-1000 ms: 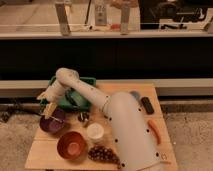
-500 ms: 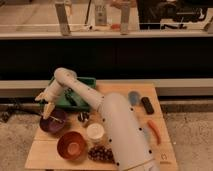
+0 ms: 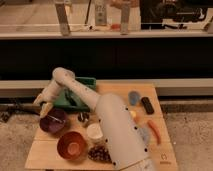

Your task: Place fork in paper cup

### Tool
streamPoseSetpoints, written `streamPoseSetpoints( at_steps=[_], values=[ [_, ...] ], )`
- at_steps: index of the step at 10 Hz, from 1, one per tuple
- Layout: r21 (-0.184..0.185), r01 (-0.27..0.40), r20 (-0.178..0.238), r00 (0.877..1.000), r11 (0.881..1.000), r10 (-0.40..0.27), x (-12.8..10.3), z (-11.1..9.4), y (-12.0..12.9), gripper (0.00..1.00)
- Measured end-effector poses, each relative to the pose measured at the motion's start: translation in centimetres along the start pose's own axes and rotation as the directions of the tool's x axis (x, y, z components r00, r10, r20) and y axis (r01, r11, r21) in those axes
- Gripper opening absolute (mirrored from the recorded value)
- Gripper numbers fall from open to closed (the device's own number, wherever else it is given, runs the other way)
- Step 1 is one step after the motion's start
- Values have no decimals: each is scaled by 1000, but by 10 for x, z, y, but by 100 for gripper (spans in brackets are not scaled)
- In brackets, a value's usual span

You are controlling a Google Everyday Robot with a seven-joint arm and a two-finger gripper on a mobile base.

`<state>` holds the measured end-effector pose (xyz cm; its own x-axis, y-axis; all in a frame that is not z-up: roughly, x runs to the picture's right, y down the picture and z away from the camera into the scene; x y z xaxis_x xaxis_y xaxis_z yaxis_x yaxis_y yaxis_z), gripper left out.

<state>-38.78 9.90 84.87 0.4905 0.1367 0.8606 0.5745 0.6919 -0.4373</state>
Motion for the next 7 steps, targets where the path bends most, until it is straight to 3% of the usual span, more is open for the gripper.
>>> streamPoseSetpoints(
  at_steps=[5, 7],
  values=[
    [-8, 9, -1, 1000, 1000, -9, -4, -1, 0, 6],
    [-7, 19, -5, 1000, 1000, -19, -9, -4, 1, 0]
  ],
)
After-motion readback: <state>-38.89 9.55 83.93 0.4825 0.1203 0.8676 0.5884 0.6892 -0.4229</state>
